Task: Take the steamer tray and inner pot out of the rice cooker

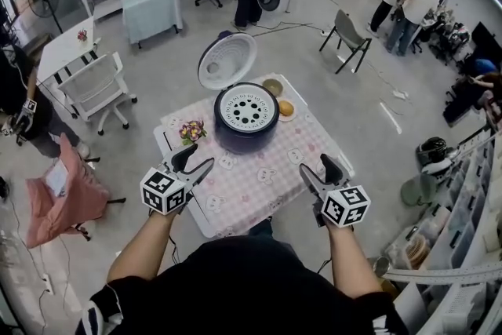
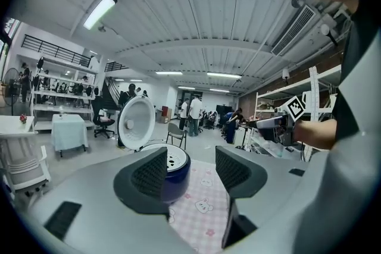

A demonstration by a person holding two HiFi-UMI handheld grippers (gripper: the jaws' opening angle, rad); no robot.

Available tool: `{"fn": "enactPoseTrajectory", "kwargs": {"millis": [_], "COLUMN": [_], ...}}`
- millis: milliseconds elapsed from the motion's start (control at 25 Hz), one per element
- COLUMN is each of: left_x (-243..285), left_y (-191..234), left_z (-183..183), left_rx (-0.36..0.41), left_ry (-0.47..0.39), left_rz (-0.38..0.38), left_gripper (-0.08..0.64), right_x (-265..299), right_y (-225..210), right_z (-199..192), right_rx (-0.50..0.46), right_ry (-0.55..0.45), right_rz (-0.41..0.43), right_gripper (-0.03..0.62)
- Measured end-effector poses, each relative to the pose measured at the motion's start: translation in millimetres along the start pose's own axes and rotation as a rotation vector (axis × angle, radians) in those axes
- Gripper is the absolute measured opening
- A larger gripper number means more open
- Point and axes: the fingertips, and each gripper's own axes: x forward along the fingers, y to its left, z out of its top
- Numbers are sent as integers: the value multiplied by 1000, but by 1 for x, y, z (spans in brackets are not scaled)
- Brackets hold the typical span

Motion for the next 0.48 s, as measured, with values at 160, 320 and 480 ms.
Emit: {"fn": "enactPoseTrajectory", "kwargs": {"millis": [160,320,480], "left_x": [8,20,41], "left_y": [8,19,29], "left_z": [8,14,16], "left_rx": [-4,-15,-24], "left_ry": [-12,-11,1], "left_rz": [22,49,70], "left_gripper": [273,273,272], "right_x": [19,43,70], "right_y": [-10,-29,-49], "right_z": [7,20,32], "right_rx": [-12,-31,-61], "right_ry": [5,12,32], "right_rz": [25,51,86], "right_gripper": [316,316,305]}}
